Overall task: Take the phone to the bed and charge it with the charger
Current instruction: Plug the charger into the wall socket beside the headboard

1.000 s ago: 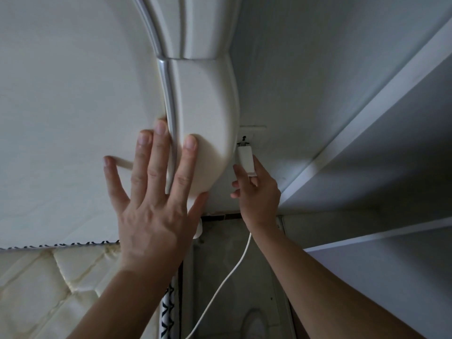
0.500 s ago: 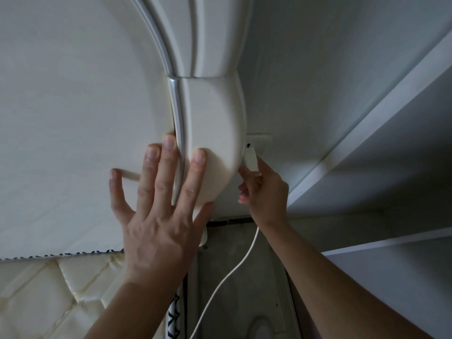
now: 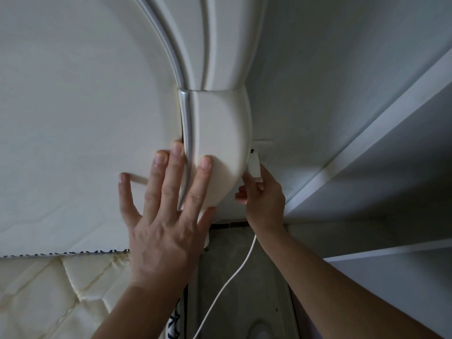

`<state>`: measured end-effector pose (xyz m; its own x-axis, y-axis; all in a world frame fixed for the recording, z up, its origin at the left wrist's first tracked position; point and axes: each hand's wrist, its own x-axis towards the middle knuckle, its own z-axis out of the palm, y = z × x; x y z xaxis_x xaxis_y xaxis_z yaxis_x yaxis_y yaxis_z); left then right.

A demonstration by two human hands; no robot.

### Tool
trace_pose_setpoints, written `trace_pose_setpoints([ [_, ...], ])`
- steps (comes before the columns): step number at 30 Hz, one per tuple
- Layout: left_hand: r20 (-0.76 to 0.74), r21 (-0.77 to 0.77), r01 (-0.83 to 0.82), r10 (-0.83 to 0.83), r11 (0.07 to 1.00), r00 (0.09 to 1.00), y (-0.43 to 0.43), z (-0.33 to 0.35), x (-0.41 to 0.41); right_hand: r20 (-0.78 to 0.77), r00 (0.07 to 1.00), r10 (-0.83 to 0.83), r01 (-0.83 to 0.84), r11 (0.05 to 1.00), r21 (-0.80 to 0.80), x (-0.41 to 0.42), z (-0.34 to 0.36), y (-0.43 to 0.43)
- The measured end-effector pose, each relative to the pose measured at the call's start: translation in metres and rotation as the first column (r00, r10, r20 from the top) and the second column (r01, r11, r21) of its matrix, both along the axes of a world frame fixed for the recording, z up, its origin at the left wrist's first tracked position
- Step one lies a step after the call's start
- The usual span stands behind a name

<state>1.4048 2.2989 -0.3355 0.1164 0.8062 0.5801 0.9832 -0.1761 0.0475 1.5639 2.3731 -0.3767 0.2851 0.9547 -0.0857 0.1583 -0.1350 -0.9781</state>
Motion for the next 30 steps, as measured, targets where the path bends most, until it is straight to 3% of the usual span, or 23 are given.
trace_pose_setpoints([
  [9,0.004,-0.081,-0.018,0.018,0.997,1.0,-0.004,0.007,0.001,-0.015,0.999,0.038,-0.039,0.998,-0.055,0.002,0.004,0.001],
  [14,0.028,-0.215,0.032,-0.027,0.976,0.999,-0.019,0.033,-0.001,0.102,0.978,0.179,-0.149,0.956,-0.254,0.008,0.013,0.008],
  [18,0.054,-0.3,0.05,-0.035,0.953,0.998,-0.036,0.068,-0.006,0.406,0.815,0.413,-0.235,0.877,-0.42,0.02,0.056,0.0],
  [23,0.115,-0.363,0.012,0.032,0.932,0.993,-0.059,0.128,-0.012,0.757,0.498,0.424,-0.315,0.901,-0.297,0.035,0.143,-0.043],
  [25,0.115,-0.399,0.01,0.039,0.917,0.993,-0.069,0.154,-0.011,0.83,0.398,0.39,-0.383,0.893,-0.236,0.041,0.175,-0.063],
  [30,0.14,-0.432,0.007,0.059,0.902,0.988,-0.098,0.21,-0.002,0.912,0.263,0.315,-0.46,0.872,-0.168,0.049,0.251,-0.114],
])
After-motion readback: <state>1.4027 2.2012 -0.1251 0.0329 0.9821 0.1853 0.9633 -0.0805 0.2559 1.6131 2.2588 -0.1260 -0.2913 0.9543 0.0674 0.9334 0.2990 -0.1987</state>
